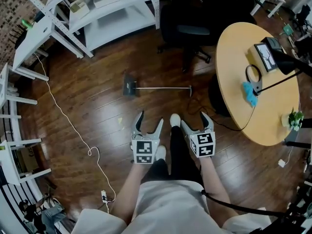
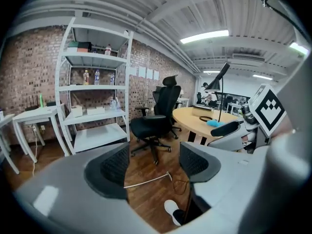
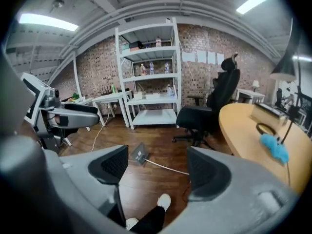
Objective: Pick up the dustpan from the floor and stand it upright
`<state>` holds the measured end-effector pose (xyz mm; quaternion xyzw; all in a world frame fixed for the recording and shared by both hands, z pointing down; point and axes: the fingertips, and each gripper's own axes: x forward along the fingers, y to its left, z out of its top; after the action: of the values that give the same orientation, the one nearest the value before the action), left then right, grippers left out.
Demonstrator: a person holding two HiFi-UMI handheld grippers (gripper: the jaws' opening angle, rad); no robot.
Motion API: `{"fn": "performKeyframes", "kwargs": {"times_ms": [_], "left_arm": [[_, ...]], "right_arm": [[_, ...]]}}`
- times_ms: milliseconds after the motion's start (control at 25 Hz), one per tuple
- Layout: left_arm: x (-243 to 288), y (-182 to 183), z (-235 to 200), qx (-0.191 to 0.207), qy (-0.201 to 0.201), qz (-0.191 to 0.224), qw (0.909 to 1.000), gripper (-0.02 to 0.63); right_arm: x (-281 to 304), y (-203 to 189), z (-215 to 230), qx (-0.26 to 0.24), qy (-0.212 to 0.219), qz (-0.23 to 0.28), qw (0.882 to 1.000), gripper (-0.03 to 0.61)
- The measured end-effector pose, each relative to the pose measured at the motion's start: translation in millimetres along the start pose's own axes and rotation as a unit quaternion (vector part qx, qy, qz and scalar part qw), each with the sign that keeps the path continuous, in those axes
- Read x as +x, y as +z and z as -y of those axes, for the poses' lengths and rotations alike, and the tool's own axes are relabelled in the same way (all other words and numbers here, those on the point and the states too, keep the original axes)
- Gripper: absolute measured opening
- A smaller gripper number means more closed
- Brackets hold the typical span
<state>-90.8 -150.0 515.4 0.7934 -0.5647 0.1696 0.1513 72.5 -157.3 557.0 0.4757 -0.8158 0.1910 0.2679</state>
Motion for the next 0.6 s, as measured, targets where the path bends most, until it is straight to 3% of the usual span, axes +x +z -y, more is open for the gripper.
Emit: {"fn": "performKeyframes", "kwargs": {"times_ms": [280, 600], "left_arm": [[140, -58, -27, -0.011, -0.002, -0.078, 0.9969, 0.341], [317, -196, -44, -0.027, -0.038, -0.141, 0.9890, 0.342]], "right_arm": [[161, -71, 77, 0.039, 0.014, -0.097, 0.994, 0.348], [362, -227, 162, 0.049, -0.040, -0.192, 0.979, 0.316]]}}
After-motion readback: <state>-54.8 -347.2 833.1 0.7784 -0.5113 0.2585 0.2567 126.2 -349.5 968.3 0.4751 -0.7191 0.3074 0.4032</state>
